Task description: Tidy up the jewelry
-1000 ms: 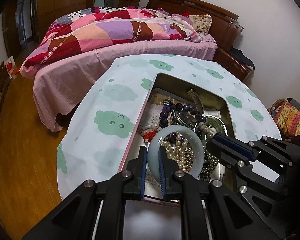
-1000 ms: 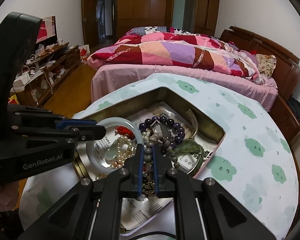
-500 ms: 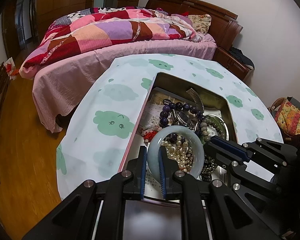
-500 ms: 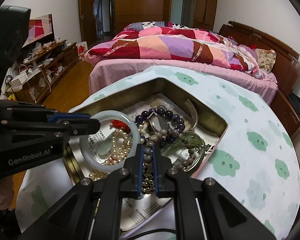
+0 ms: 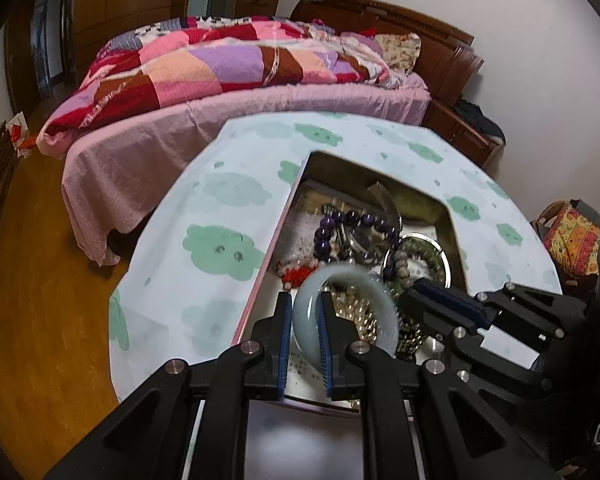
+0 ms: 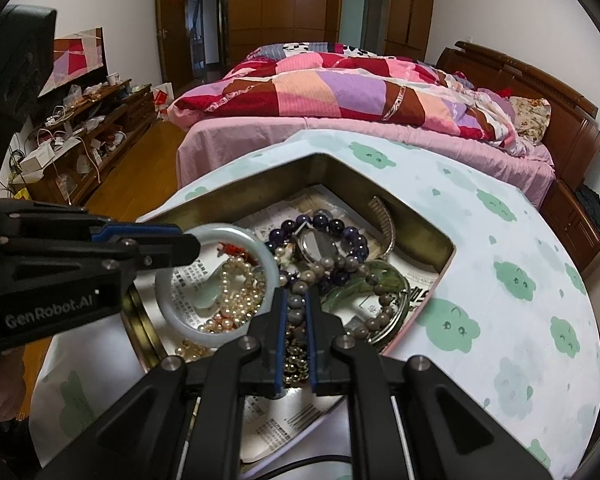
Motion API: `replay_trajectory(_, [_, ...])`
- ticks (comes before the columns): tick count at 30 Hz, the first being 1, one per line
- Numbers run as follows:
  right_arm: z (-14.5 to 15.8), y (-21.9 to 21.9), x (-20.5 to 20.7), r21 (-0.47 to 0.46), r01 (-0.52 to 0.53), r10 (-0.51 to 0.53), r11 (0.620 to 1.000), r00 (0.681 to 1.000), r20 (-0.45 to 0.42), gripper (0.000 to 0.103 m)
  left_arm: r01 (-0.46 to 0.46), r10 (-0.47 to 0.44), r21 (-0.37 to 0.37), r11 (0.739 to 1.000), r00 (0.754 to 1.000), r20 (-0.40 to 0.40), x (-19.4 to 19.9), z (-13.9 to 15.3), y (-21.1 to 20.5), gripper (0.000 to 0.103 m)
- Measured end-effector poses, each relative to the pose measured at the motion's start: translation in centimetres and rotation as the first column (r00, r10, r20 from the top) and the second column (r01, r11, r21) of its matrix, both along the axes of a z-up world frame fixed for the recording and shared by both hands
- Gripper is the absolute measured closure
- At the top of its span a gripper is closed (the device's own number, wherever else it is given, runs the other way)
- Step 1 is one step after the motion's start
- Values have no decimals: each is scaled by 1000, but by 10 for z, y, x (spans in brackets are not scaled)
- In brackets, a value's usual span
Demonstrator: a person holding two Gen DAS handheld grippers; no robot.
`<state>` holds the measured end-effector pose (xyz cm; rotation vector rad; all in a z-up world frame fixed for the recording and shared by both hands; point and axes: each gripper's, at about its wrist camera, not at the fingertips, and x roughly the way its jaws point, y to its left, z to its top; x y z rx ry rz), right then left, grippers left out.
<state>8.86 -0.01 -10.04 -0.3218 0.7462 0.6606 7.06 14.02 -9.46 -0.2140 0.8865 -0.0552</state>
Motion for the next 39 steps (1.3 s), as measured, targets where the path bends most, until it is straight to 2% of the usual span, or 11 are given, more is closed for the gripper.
replay_trajectory(2, [0, -1, 0, -6, 2, -2, 1000, 1000, 6, 91, 7, -7, -11, 1000, 999, 32, -2, 9, -1, 84])
replay_trajectory(3, [1, -2, 0, -5, 3, -3, 1000, 1000, 11, 90, 4, -3, -20, 1000, 999, 44, -4, 13, 0, 71])
replay_trajectory(4, [3, -4, 0, 5, 8, -8, 1000, 1000, 18, 87, -5, 7, -24, 1000, 998, 63, -6, 18, 2, 62])
replay_trajectory(5, [6, -7, 1, 15, 17, -18, 1000, 1000, 22, 73, -16, 18, -23, 1000, 997, 81, -8, 22, 3, 43])
replay_trajectory(6, [8, -10, 1, 26, 26, -26, 999, 999, 22, 60, -33, 35, -16, 999, 994, 102, -11, 26, 5, 32])
replay_trajectory(14, [32, -32, -10, 80, 79, -84, 994, 995, 56, 55, -75, 69, 28, 997, 982, 177, -26, 55, 11, 32])
replay_trajectory(22, [58, -50, -23, 140, 106, -121, 984, 987, 104, 51, -71, 58, 53, 996, 974, 217, -37, 74, 6, 32])
replay_trajectory(39, [66, -62, -27, 173, 116, -137, 978, 984, 114, 47, -73, 55, 69, 995, 971, 232, -44, 83, 4, 32])
